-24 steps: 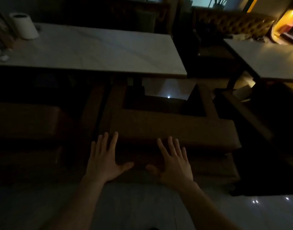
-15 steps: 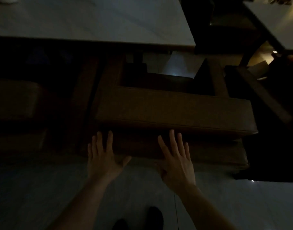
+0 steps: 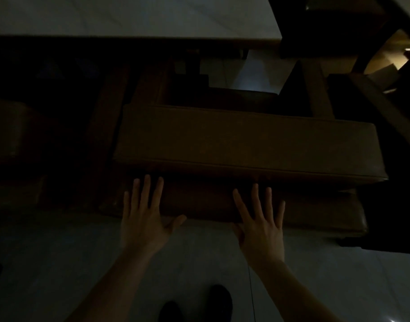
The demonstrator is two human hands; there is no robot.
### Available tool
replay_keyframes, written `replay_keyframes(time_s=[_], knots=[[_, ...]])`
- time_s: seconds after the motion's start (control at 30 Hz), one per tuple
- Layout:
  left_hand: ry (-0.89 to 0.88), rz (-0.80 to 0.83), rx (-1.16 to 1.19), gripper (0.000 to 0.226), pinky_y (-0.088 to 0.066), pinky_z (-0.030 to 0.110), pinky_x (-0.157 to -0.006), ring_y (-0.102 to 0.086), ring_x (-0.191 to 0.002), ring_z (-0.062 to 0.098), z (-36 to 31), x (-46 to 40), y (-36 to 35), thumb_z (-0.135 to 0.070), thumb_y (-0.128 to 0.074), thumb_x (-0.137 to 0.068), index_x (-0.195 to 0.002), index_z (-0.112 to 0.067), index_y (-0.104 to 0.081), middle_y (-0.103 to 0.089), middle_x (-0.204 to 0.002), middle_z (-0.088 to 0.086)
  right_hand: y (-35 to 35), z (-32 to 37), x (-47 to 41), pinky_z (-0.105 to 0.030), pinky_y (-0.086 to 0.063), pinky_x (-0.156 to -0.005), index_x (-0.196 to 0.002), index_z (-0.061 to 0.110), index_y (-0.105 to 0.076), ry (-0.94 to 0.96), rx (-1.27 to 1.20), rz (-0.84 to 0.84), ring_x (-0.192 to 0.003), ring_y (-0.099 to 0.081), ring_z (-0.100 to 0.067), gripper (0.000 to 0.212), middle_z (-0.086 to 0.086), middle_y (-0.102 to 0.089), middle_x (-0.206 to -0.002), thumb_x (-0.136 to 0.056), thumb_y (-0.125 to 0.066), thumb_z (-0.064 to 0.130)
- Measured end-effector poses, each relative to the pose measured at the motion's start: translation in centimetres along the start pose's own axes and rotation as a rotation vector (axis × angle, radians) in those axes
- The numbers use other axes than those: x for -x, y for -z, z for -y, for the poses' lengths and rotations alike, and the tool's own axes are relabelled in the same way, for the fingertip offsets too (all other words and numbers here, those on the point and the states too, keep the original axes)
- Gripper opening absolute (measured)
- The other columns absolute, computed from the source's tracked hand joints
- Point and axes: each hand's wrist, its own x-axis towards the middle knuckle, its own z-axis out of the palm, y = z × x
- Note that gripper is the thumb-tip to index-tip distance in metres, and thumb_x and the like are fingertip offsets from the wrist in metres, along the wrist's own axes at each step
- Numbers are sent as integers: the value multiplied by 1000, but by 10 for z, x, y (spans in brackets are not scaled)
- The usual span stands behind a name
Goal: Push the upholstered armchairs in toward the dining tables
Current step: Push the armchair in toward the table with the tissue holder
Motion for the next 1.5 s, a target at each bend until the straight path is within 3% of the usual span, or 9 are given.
replay_keyframes(time_s=[0.1, 0.4, 0.53, 0.7, 0.83, 0.97, 1.17, 1.3, 1.5], knots=[[13, -12, -11, 102, -14, 57, -119, -1, -151, 32, -3, 2, -2, -84, -34, -79, -157, -21, -16, -13, -164, 13, -1, -9, 1, -68, -15, -116, -158, 37, -5, 52, 24, -31, -152, 1, -39, 69, -12, -9, -166, -98, -34, 55], [33, 13, -48, 99, -18, 57, -118, -8, -150, 35, -14, 9, -4, -83, -32, -80, -156, -20, -22, -20, -162, 13, 2, -31, 5, -63, -17, -117, -157, 38, -16, 106, 17, -5, -153, -7, -35, 65, -9, -18, -165, -95, -30, 51], [68, 15, 34, 99, -12, 54, -119, -3, -151, 32, -38, 26, -6, -86, -28, -80, -157, -24, -19, -13, -164, 8, 4, -56, 16, -63, -19, -116, -157, 39, -12, 120, 64, 36, -153, -6, -34, 64, -8, -16, -166, -96, 1, 54], [85, 24, 82, 95, -13, 53, -118, -6, -151, 31, -72, 54, -13, -81, -36, -81, -156, -25, -21, -15, -164, 7, 17, -86, 35, -65, -20, -116, -156, 41, -17, 95, 7, 85, -152, -12, -33, 62, -5, -20, -165, -98, -6, 59], [99, 38, 81, 91, -17, 52, -115, -13, -150, 33, -85, 63, -10, -80, -31, -83, -155, -25, -24, -22, -162, 9, 29, -123, 43, -66, -27, -113, -155, 46, -9, 51, -37, 93, -151, -14, -32, 73, -3, -17, -164, -90, -16, 78], [102, 4, 77, 88, -12, 56, -117, -15, -148, 36, -87, 62, -7, -80, -36, -80, -153, -31, -31, -26, -160, 13, 42, -165, 47, -66, -13, -118, -148, 55, 15, -150, -34, 143, -151, 10, -31, 91, -6, 7, -165, -72, -17, 93], [85, -58, 111, 84, -18, 59, -117, -13, -149, 38, -83, 66, -14, -80, -38, -79, -150, -36, -35, -27, -158, 16, 37, -167, 53, -69, -19, -114, -155, 44, -17, -165, -68, 122, -152, -5, -36, 83, -13, -15, -164, -83, -11, 85], [83, -75, 105, 80, -24, 58, -115, -18, -147, 39, -81, 66, -14, -78, -37, -81, -149, -36, -39, -32, -156, 17, 35, -165, 56, -66, -14, -118, -156, 42, -5, -172, -29, 121, -152, 2, -35, 78, -12, -7, -166, -87, -14, 76], [88, -24, 105, 80, -21, 54, -117, -10, -149, 36, -81, 70, -9, -79, -25, -82, -152, -40, -30, -25, -161, 13, 46, -159, 65, -56, -14, -122, -153, 40, 14, -161, 31, 183, -152, 6, -35, 87, -12, 4, -166, -75, 2, 76]])
